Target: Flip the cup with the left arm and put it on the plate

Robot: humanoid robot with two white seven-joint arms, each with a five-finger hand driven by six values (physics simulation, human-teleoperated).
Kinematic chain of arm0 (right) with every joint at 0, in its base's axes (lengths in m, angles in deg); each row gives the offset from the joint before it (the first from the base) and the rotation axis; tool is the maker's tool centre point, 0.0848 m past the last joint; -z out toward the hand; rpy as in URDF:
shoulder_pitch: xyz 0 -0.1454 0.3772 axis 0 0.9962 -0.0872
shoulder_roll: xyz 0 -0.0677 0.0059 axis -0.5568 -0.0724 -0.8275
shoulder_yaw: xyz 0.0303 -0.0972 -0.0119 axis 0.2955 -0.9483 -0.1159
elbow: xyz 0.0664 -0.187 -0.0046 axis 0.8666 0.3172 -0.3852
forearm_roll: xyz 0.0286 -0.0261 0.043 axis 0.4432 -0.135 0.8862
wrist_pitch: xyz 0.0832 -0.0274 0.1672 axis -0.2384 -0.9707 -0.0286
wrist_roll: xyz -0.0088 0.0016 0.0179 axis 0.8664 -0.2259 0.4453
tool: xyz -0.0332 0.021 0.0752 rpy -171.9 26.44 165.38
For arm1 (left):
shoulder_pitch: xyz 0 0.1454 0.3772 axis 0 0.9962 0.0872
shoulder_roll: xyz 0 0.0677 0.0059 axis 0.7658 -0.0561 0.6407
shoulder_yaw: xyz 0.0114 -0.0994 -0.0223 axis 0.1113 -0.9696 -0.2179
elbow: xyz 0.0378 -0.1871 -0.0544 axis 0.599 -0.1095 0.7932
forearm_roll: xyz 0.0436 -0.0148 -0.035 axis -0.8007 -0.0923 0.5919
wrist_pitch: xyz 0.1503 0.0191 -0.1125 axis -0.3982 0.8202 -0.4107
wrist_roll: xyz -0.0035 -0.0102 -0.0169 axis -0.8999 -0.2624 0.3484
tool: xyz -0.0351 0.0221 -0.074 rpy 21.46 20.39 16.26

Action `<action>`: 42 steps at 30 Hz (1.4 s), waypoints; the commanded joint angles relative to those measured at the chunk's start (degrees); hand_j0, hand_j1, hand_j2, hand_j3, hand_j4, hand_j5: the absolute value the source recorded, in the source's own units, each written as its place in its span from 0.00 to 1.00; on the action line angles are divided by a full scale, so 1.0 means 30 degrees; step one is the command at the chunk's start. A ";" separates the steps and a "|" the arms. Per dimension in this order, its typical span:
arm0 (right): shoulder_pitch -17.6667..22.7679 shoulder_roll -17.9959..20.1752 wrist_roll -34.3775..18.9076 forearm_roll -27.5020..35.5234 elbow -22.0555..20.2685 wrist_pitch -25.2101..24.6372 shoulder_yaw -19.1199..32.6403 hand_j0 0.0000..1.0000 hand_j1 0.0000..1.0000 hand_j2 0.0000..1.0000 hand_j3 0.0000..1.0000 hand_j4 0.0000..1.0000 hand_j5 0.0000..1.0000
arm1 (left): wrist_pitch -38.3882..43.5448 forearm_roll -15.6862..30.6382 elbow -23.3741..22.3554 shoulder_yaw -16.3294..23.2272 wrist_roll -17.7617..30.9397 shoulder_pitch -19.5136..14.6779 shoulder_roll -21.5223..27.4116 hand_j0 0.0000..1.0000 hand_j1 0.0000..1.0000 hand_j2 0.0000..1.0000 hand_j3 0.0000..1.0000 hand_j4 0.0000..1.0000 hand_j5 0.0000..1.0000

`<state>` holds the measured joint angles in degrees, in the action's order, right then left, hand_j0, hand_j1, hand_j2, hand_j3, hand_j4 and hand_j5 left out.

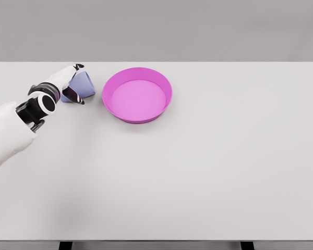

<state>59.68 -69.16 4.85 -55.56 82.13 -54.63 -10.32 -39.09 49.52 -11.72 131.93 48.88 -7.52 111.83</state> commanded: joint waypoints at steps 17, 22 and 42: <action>0.0000 0.0001 -0.0003 0.0001 0.0007 0.0001 -0.0002 1.00 1.00 1.00 1.00 1.00 1.00 | -0.0038 -0.0095 -0.0223 -0.0081 -0.0008 0.0059 -0.0288 0.75 0.75 0.75 0.75 0.75 0.75; 0.0000 0.0001 -0.0003 0.0001 0.0007 0.0001 -0.0002 1.00 1.00 1.00 1.00 1.00 1.00 | -0.0038 -0.0037 -0.0193 -0.0140 -0.0008 0.0059 -0.0288 0.73 0.73 0.73 0.73 0.73 0.73; 0.0000 0.0001 -0.0003 0.0001 0.0007 0.0001 -0.0002 1.00 1.00 1.00 1.00 1.00 1.00 | -0.1238 0.1252 0.0363 -0.4504 -0.0095 0.1054 -0.0317 0.74 0.74 0.74 0.74 0.74 0.74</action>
<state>59.68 -69.16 4.85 -55.54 82.12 -54.63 -10.32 -42.08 53.19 -10.98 120.47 48.64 -4.10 110.87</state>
